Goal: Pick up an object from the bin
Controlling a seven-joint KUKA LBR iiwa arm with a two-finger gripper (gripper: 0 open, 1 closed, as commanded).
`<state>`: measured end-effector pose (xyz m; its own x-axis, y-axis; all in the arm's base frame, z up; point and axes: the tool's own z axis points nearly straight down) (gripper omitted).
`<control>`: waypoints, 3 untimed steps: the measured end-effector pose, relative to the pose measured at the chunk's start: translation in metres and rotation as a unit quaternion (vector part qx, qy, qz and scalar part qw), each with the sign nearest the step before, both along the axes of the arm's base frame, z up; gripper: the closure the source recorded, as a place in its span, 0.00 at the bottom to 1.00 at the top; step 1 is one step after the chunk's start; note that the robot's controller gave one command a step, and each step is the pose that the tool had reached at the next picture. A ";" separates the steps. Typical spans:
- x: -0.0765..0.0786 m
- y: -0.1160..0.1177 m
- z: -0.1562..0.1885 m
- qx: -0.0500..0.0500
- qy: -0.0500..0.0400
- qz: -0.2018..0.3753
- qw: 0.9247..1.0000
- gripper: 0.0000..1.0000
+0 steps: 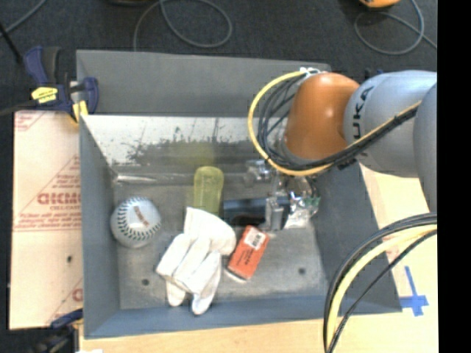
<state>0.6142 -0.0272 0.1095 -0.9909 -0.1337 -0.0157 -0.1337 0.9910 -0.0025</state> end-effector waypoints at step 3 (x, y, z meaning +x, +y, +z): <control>-0.020 -0.008 -0.033 0.001 -0.004 -0.025 1.000 1.00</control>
Offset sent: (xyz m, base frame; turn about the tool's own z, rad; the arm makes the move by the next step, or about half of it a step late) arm -0.0167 -0.0068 -0.0395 0.0681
